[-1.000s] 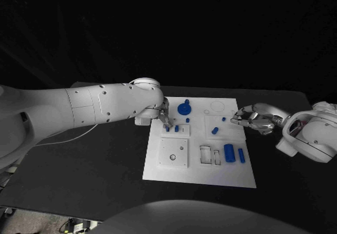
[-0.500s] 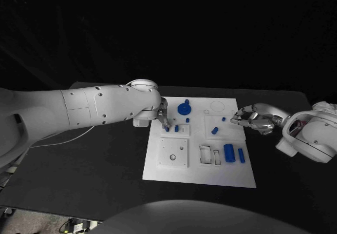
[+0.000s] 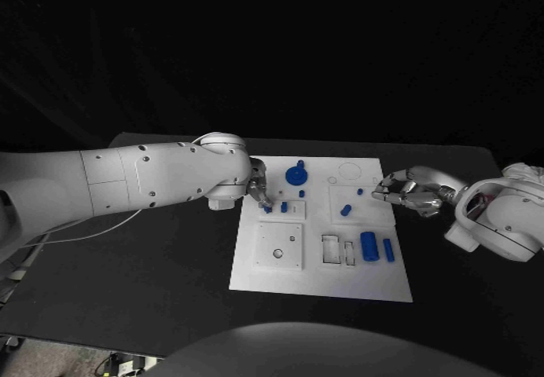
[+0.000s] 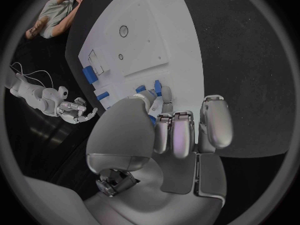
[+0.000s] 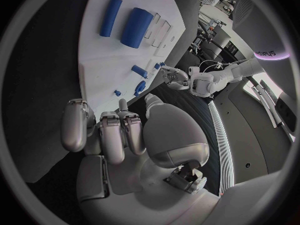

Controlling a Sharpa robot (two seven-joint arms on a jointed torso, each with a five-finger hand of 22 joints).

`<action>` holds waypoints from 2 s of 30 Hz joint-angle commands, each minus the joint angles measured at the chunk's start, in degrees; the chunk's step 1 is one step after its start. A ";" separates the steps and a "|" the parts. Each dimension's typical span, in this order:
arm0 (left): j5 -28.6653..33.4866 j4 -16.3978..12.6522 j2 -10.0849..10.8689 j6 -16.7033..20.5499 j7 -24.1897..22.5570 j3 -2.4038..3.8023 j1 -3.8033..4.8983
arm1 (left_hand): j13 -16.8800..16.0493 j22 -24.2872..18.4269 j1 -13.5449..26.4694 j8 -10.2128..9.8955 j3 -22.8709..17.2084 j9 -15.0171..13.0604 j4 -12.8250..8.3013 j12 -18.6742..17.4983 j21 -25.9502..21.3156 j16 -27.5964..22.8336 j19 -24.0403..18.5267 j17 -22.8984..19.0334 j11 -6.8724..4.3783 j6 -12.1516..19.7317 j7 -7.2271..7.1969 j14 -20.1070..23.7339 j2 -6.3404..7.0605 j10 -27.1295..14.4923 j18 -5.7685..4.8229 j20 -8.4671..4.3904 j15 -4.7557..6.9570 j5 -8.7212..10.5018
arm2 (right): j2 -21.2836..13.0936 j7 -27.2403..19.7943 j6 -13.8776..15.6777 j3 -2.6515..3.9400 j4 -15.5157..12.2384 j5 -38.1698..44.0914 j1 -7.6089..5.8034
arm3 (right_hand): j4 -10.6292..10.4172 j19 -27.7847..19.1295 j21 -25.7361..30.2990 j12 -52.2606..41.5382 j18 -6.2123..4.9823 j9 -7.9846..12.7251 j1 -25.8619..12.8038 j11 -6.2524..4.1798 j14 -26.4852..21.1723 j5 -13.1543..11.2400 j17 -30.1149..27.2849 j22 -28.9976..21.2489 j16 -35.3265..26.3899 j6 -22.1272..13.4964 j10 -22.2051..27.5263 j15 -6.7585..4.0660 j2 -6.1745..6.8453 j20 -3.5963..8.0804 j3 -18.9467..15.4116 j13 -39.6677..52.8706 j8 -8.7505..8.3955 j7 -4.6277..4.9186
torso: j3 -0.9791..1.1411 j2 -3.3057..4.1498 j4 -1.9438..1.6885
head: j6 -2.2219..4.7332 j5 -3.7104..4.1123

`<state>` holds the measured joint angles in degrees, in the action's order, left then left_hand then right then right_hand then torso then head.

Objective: Assemble the parts on the task board

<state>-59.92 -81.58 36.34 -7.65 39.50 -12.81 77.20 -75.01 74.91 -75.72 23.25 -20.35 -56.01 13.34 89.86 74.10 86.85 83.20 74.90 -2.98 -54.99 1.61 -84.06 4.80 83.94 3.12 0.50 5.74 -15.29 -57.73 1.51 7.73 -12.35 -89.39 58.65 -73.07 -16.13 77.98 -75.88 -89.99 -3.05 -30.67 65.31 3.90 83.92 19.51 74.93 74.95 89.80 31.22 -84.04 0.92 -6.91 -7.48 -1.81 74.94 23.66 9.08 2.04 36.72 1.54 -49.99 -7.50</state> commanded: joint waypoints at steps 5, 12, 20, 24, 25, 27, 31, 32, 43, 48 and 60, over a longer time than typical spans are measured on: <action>-2.24 -3.62 2.53 7.10 8.79 -0.09 -0.06 | -14.99 4.33 0.41 0.46 -2.26 -0.69 -1.67 0.14 -0.07 -0.34 0.15 13.26 -0.40 -1.35 -0.92 -5.28 0.32 6.06 0.78 -0.22 0.50 0.35 | -0.41 0.00 -0.21 -0.02 0.03 0.21 0.13 | 0.22 -0.42 0.22 -0.01 -1.04 0.05 0.47 0.45 6.08 0.26 15.07 9.48 0.20 0.07 -5.96 0.29 -0.04 -0.09 -0.06 15.06 -0.39 0.12 | 0.02 -0.07 -0.05 | -0.01 0.09; -1.37 -5.67 4.16 12.35 8.27 -0.10 -0.07 | -14.99 4.76 0.11 1.50 -4.18 -1.13 -1.45 0.14 0.38 0.33 0.52 13.59 -0.77 -2.32 -1.38 -5.44 1.14 6.06 0.66 -0.52 0.82 1.96 | -0.69 0.05 -0.04 -0.02 0.04 0.21 0.57 | 0.22 -0.42 0.22 -0.01 -1.04 0.05 0.47 0.45 6.08 0.26 15.07 9.48 0.20 0.07 -5.96 0.29 -0.04 -0.09 -0.06 15.06 -0.39 0.12 | -0.07 -0.03 -0.07 | -0.01 0.02; -1.11 -7.68 5.62 21.29 6.43 -0.16 -0.09 | -14.99 5.00 -0.33 2.20 -7.12 -1.32 -1.05 0.14 0.47 0.47 0.69 13.66 -0.96 -2.81 -1.51 -5.48 2.60 6.06 0.61 -0.72 0.99 3.44 | -0.94 0.01 0.39 -0.02 0.19 0.21 1.36 | 0.32 -0.60 0.47 -0.01 -1.10 0.14 0.75 0.43 6.08 0.35 15.07 9.40 0.20 -0.12 -5.96 0.29 0.00 -0.09 -0.05 15.06 -0.51 0.11 | 0.00 0.03 0.02 | -0.01 -0.11; -1.55 -9.04 6.38 26.32 4.94 -0.23 -0.13 | -14.99 5.03 -0.62 2.23 -7.72 -1.29 -1.03 0.14 0.44 0.48 0.70 13.66 -0.98 -2.78 -1.53 -5.49 2.88 6.06 0.61 -0.75 1.01 3.73 | -0.97 -0.27 0.93 -0.02 0.25 0.21 1.57 | 0.36 -0.64 0.54 -0.01 -1.11 0.17 0.85 0.42 6.08 0.38 15.07 9.38 0.20 -0.19 -5.96 0.28 0.02 -0.09 -0.05 15.06 -0.55 0.11 | 0.03 0.06 0.04 | -0.01 -0.19; -1.64 -9.22 6.45 27.00 4.73 -0.25 -0.14 | -14.99 5.03 -0.62 2.23 -7.72 -1.29 -1.03 0.14 0.44 0.48 0.70 13.66 -0.98 -2.78 -1.53 -5.49 2.88 6.06 0.61 -0.75 1.01 3.73 | -0.97 -0.35 1.05 -0.02 0.25 0.21 1.59 | 0.36 -0.64 0.54 -0.01 -1.11 0.17 0.85 0.42 6.08 0.38 15.07 9.38 0.20 -0.19 -5.96 0.28 0.02 -0.09 -0.05 15.06 -0.55 0.11 | 0.03 0.06 0.05 | -0.01 -0.21; -2.06 -9.73 6.60 28.88 4.17 -0.33 -0.21 | -14.99 5.05 -0.75 2.30 -8.01 -1.29 -1.00 0.14 0.45 0.59 0.71 13.72 -0.99 -2.84 -1.53 -5.51 3.00 6.06 0.60 -0.75 1.02 3.79 | -0.95 -0.71 1.56 -0.02 0.22 0.15 1.64 | 0.39 -0.63 0.54 -0.01 -1.11 0.19 0.92 0.42 6.08 0.41 15.07 9.39 0.20 -0.23 -5.96 0.28 0.02 -0.09 -0.04 15.06 -0.57 0.11 | 0.03 0.07 0.06 | -0.01 -0.25; -2.98 -10.67 6.84 30.77 4.21 -0.45 -1.14 | -14.98 4.98 -0.79 2.36 -8.19 -1.30 -0.92 0.11 0.31 0.67 0.66 13.77 -0.99 -2.88 -1.51 -5.52 3.02 6.05 0.63 -0.76 1.02 3.81 | -0.95 -1.82 3.26 -0.02 0.12 -0.18 1.70 | 0.55 -0.62 0.57 -0.01 -1.11 0.26 1.36 0.41 6.08 0.69 15.07 9.40 0.20 -0.35 -5.96 0.27 0.01 -0.09 0.03 15.06 -0.63 0.11 | 0.08 0.01 0.03 | -0.01 -0.05; -3.10 -10.77 6.88 31.04 4.25 -0.46 -1.37 | -14.94 5.00 -0.77 2.37 -8.23 -1.30 -0.87 0.07 0.33 0.69 0.66 13.77 -0.98 -2.89 -1.50 -5.52 3.02 6.02 0.63 -0.76 1.01 3.82 | -0.95 -1.97 3.50 -0.02 0.11 -0.22 1.71 | 0.60 -0.60 0.58 -0.01 -1.10 0.28 1.52 0.41 6.08 0.83 15.07 9.41 0.20 -0.38 -5.96 0.27 0.01 -0.09 0.05 15.06 -0.64 0.11 | 0.11 -0.01 0.05 | -0.01 -0.06; -3.19 -10.79 6.86 32.61 4.38 -0.49 -3.79 | -14.78 5.04 -0.61 2.54 -8.55 -1.34 -0.46 -0.18 0.33 0.67 0.66 13.76 -0.95 -3.03 -1.48 -5.52 3.09 5.88 0.62 -0.75 1.00 3.69 | -1.24 -2.72 4.45 -0.02 -0.01 -0.42 1.74 | 0.66 -0.60 0.64 -0.01 -1.10 0.33 1.89 0.40 6.08 1.30 15.07 9.42 0.20 -0.42 -5.96 0.27 0.03 -0.08 0.07 15.06 -0.64 0.12 | 0.00 0.09 0.01 | -0.01 0.41; -2.99 -10.93 6.85 32.35 4.73 -0.49 -4.23 | -14.74 5.05 -0.55 2.66 -8.71 -1.36 -0.27 -0.24 0.31 0.64 0.66 13.75 -0.96 -3.16 -1.51 -5.51 3.14 5.85 0.62 -0.75 0.99 3.57 | -1.25 -2.75 4.48 -0.02 0.00 -0.43 1.76 | 0.67 -0.61 0.66 -0.01 -1.11 0.34 1.96 0.40 6.08 1.42 15.07 9.42 0.20 -0.42 -5.96 0.27 0.03 -0.08 0.08 15.06 -0.64 0.12 | 0.03 0.10 0.02 | -0.01 0.26; -3.30 -11.18 6.84 29.26 5.71 -0.50 -4.45 | -14.58 4.95 -0.47 2.68 -8.81 -1.36 -0.12 -0.47 0.12 0.47 0.59 13.66 -0.96 -3.15 -1.50 -5.49 3.24 5.72 0.66 -0.75 0.99 3.47 | -1.08 -2.68 4.28 -0.02 0.14 -0.46 1.92 | 0.67 -0.68 0.76 -0.01 -1.13 0.35 2.01 0.40 6.08 1.53 15.07 9.39 0.20 -0.43 -5.96 0.27 0.04 -0.08 0.07 15.06 -0.64 0.12 | 0.01 0.02 0.00 | -0.01 0.12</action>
<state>-62.78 -92.57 43.29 23.36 40.00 -13.33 72.79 -75.01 74.90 -75.75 25.55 -27.25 -57.33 14.82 89.64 74.34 87.41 83.73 74.92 -3.29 -55.71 2.32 -83.86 7.90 84.22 3.13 -0.02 6.35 -11.63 -58.86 -0.58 12.17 -12.36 -89.23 58.09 -71.21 -15.80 77.56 -75.51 -89.99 -3.04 -30.36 66.90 3.90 83.93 20.75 74.90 74.92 89.80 31.22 -84.04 0.92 -6.83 -7.48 -1.80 74.94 23.21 9.08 2.06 36.78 1.53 -49.99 -7.34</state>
